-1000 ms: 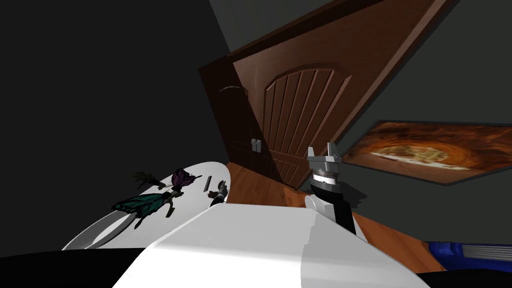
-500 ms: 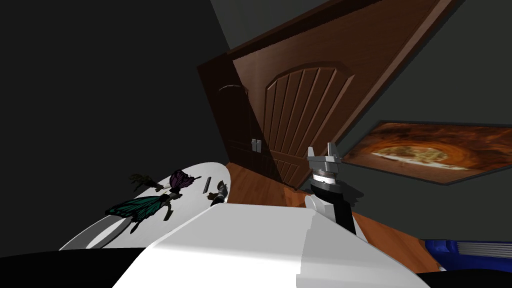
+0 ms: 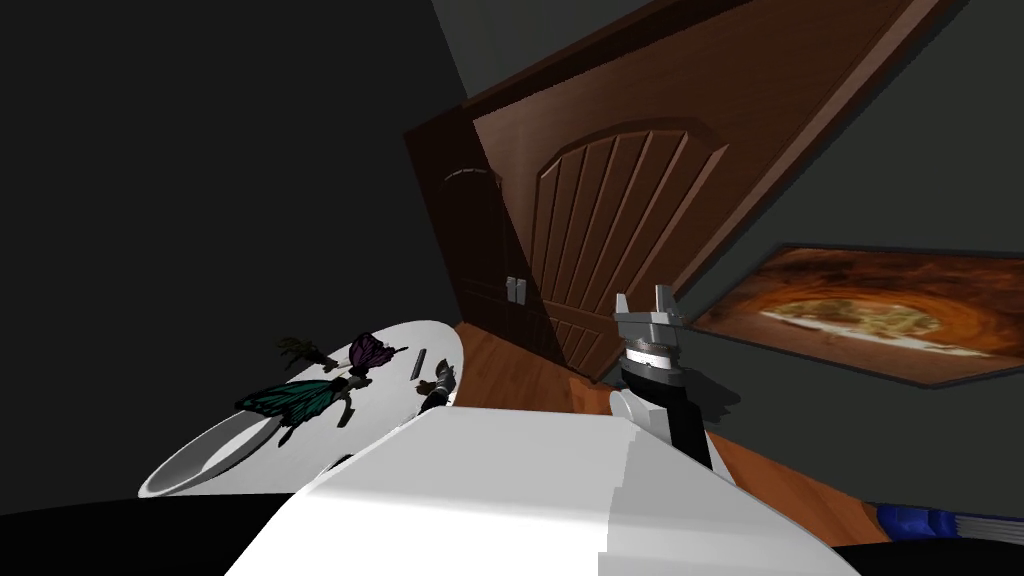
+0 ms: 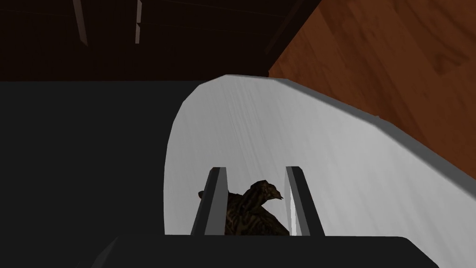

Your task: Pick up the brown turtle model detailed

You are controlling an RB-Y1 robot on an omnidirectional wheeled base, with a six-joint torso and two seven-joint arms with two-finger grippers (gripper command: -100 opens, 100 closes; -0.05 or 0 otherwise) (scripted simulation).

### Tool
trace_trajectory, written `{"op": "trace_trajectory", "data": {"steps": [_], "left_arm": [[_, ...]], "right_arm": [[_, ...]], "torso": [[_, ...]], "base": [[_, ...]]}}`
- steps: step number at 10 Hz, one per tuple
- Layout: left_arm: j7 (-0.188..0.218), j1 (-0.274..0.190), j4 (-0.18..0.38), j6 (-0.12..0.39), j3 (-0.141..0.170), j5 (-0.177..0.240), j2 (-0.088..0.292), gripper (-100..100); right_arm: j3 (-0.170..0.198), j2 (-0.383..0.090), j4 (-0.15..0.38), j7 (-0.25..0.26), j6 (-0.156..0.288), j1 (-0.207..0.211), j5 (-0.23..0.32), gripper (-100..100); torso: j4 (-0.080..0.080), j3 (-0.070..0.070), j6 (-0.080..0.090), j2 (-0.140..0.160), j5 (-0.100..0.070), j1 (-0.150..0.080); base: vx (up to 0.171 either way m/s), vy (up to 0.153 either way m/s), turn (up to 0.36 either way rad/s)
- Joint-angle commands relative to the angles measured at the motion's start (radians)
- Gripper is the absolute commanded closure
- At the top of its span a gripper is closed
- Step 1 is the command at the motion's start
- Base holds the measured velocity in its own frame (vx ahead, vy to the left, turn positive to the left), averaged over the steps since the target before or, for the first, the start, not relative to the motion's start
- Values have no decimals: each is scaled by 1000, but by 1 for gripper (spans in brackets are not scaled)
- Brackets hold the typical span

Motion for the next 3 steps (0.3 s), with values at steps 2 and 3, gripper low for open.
{"op": "trace_trajectory", "data": {"steps": [2,3], "left_arm": [[12,9,-25,15,-10,-4,8,100],[14,11,-28,19,-11,-4,8,0]], "right_arm": [[0,0,0,0,0,0,0,0],[0,0,0,0,0,0,0,0]], "torso": [[0,1,1,1,0,-1],[0,0,1,0,0,1]], "base": [[-41,-58,47],[-5,-7,-1]]}}
